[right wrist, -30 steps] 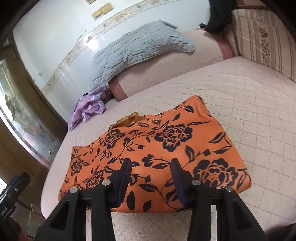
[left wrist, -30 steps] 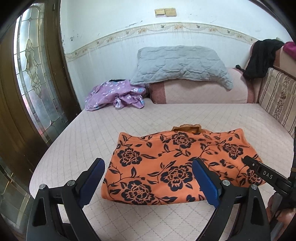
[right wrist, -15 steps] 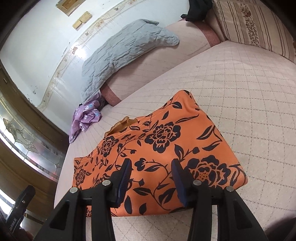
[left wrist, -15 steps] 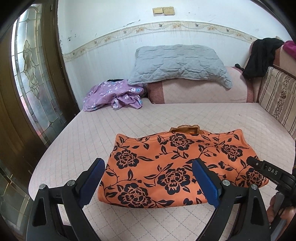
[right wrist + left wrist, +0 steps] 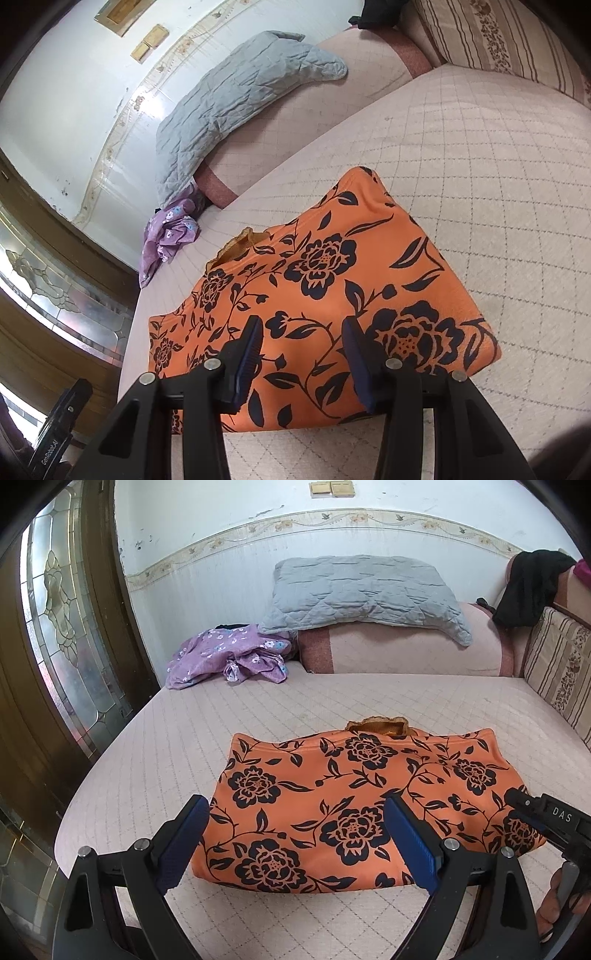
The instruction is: Fold small clothes
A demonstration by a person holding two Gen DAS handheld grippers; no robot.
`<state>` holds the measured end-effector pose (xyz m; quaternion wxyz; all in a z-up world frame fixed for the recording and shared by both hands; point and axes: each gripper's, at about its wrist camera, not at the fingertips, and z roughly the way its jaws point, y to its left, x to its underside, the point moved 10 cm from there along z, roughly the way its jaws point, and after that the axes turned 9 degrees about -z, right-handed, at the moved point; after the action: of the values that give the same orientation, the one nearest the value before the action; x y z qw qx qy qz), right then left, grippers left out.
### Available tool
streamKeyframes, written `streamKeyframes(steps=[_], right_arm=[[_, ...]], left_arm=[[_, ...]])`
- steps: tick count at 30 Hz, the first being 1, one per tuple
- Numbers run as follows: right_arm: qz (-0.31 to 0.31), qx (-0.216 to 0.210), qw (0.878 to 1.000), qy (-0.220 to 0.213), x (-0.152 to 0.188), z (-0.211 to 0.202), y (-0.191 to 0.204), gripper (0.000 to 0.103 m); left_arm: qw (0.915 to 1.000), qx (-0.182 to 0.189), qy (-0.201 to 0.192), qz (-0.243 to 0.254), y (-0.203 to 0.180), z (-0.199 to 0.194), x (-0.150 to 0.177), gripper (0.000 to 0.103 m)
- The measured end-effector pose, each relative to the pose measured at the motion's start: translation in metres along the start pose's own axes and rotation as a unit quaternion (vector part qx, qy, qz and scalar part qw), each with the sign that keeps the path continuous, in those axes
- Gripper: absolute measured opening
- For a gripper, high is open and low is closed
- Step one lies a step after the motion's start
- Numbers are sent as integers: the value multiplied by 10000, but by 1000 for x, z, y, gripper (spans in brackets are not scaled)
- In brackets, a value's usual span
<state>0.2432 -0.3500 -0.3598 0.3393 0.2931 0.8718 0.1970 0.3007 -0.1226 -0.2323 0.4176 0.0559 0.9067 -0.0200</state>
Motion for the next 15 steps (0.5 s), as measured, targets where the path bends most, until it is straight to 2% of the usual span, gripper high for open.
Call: streamKeyframes(steps=[15], right_arm=[[137,-61,9999,73,3,-3,-5,49]], left_arm=[[9999,12,36,109,-4,5,2,95]])
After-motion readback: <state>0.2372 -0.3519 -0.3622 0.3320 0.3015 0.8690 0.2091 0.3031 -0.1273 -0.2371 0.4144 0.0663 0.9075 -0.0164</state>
